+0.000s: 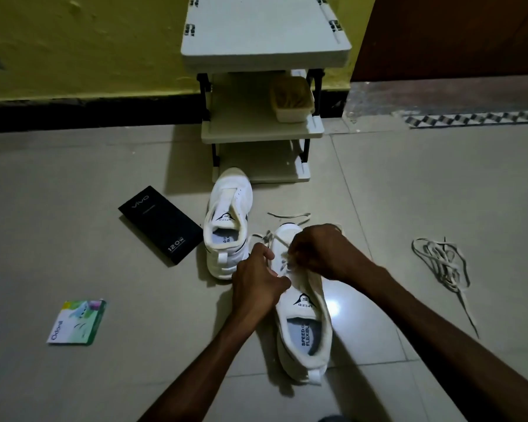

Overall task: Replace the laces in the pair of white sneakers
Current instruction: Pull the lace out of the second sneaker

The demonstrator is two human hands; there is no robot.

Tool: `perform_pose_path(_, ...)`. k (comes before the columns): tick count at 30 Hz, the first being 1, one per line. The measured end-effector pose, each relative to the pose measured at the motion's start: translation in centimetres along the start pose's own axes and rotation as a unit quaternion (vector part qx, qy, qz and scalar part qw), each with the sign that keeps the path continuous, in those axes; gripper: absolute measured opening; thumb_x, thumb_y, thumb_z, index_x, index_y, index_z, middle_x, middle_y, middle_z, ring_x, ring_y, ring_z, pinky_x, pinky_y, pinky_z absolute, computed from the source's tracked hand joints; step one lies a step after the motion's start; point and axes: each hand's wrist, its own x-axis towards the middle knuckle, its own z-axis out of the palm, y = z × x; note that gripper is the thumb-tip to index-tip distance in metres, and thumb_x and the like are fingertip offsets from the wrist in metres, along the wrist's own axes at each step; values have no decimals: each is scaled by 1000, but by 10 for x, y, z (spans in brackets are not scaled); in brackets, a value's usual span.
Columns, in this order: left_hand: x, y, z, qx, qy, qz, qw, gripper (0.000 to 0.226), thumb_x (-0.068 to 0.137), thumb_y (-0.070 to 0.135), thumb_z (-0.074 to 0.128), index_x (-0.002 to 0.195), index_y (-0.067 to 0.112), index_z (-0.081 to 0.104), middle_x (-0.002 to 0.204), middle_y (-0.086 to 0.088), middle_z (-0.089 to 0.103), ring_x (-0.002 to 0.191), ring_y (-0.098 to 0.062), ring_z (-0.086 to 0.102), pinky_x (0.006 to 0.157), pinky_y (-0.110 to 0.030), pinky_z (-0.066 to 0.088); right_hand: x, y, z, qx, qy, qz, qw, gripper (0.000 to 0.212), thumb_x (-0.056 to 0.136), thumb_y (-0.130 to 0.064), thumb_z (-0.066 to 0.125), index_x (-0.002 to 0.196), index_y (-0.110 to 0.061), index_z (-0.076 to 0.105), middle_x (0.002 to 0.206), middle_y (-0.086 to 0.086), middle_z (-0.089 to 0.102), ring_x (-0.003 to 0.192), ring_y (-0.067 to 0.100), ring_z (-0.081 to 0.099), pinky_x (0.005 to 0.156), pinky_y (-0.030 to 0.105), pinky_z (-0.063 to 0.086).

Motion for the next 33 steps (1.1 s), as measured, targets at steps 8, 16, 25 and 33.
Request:
perform_pose_path(8, -2, 1, -1, -9, -1, 4, 1000, 48, 64, 25, 81, 102, 20, 53, 76, -2, 68, 75, -19, 64, 69, -33, 49, 3, -15, 11, -94, -43, 7, 995, 18, 87, -26, 65, 96, -11, 68, 94, 7, 65, 89, 24, 62, 70, 30, 48)
perform_pose_path(16, -6, -1, 4, -48, 28, -3, 998, 35, 64, 15, 79, 91, 21, 57, 64, 6, 59, 68, -17, 61, 62, -30, 45, -9, -14, 13, -130, 84, 110, 982, 21, 90, -19, 54, 107, -10, 60, 104, 8, 59, 100, 28, 56, 77, 36, 48)
perform_pose_path(25, -8, 4, 5, 9, 28, 33, 999, 37, 67, 16, 76, 96, 25, 55, 69, 6, 61, 71, -16, 62, 58, -28, 42, -15, -2, 22, 15, 161, 112, 980, 16, 79, -16, 67, 94, -19, 63, 95, -2, 57, 88, 19, 56, 66, 31, 47)
perform_pose_path(33, -12, 7, 11, 48, 71, 83, 993, 42, 74, 20, 74, 111, 23, 53, 83, -4, 69, 82, -25, 65, 67, -37, 48, 3, -22, -8, -46, -41, -54, 997, 23, 78, -7, 71, 98, -17, 75, 100, 4, 70, 92, 20, 66, 80, 34, 54)
